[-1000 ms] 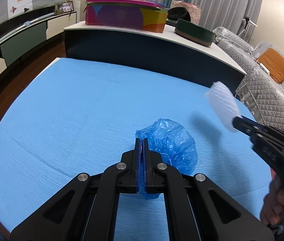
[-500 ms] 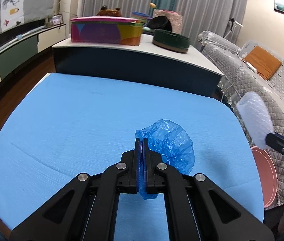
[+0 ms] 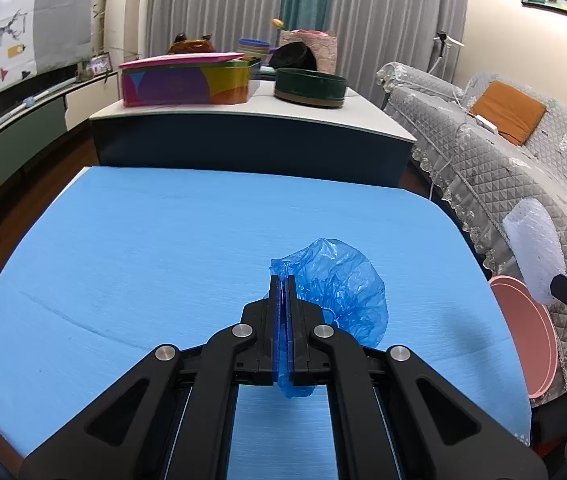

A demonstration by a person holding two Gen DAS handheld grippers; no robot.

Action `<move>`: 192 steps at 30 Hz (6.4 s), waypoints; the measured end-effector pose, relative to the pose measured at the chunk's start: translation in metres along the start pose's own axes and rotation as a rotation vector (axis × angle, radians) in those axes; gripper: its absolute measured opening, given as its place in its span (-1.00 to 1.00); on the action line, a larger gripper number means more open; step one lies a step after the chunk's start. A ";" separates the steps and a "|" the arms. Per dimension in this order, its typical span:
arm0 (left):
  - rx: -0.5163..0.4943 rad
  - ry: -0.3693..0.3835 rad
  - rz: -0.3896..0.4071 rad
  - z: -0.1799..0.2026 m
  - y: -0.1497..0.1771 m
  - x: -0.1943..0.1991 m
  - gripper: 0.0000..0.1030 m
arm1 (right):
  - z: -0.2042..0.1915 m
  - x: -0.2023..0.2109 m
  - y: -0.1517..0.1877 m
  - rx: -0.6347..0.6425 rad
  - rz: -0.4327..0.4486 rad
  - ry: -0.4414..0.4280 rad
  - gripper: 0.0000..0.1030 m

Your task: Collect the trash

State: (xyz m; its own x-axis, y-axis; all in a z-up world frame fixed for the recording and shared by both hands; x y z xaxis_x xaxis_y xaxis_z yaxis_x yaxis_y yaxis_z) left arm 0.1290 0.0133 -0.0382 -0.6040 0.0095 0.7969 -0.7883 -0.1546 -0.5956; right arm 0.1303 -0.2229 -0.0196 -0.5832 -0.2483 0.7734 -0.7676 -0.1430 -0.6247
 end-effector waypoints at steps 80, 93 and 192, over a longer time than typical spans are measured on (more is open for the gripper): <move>-0.445 0.327 -0.183 0.308 0.022 -0.063 -0.22 | 0.222 0.025 0.054 -0.426 -0.006 0.203 0.03; -0.381 0.308 -0.115 0.258 0.008 -0.027 -0.03 | 0.216 0.032 0.050 -0.450 0.025 0.225 0.28; -0.039 0.010 0.042 0.003 0.140 0.123 0.76 | -0.048 0.094 0.133 -0.127 0.108 0.306 0.90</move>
State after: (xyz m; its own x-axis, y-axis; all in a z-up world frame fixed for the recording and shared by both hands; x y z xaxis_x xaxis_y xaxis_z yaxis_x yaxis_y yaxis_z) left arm -0.0551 -0.0098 -0.0232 -0.6373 0.0138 0.7705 -0.7663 -0.1168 -0.6318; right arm -0.0397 -0.2195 -0.0246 -0.7006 0.0457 0.7121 -0.7130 -0.0063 -0.7011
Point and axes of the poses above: each gripper's, at about its wrist camera, not at the fingertips, and x roughly against the way its jaws point, z to its right, y to its underside, the point moved 6 cm from there along -x, roughly the way its jaws point, and after that the axes turned 14 degrees about -z, right-handed, at the moved point
